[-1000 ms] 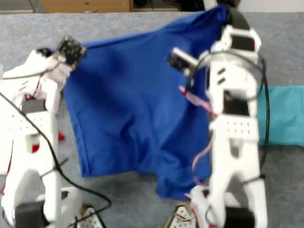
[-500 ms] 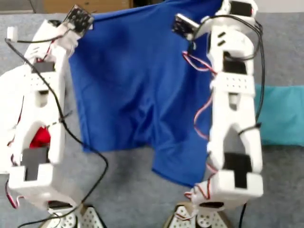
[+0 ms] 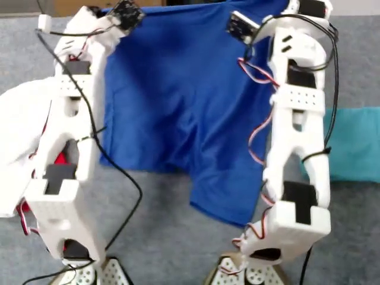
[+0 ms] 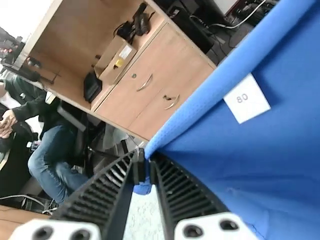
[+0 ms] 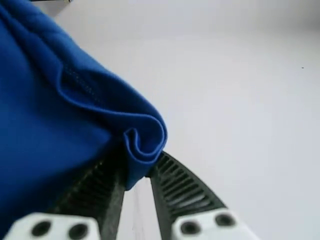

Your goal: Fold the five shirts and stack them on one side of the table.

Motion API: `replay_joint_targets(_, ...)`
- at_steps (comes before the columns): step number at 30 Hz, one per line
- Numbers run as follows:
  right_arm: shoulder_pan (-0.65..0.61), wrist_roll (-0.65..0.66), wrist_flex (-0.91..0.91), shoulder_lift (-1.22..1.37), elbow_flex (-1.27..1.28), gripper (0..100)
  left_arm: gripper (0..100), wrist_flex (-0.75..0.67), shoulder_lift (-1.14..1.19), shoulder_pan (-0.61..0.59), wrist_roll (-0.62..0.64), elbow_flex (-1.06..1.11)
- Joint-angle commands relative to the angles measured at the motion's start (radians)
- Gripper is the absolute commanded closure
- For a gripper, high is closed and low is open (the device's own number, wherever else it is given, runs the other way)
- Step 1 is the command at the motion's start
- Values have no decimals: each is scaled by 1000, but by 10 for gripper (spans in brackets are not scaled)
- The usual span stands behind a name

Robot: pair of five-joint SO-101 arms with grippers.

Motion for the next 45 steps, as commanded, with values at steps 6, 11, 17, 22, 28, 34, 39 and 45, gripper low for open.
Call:
replay_joint_targets(6,53,6,-28,-8,-47,996,982,-23,125,41,-92,-275)
replay_joint_targets(11,65,8,-28,-7,-38,996,982,-17,216,6,-97,-367)
replay_joint_targets(17,28,91,-29,33,-97,996,982,-15,234,-35,-94,-371)
replay_joint_targets(22,-2,158,-29,194,-309,996,982,-15,234,-60,-92,-370)
replay_joint_targets(28,-21,264,-23,390,-596,996,982,-15,234,-81,-95,-370)
replay_joint_targets(34,-50,319,63,499,-771,996,982,-15,236,-83,-97,-370)
replay_joint_targets(39,-74,316,100,533,-858,996,982,-18,236,-83,-98,-376)
replay_joint_targets(45,-42,256,104,499,-940,996,983,-12,163,-104,-48,-428)
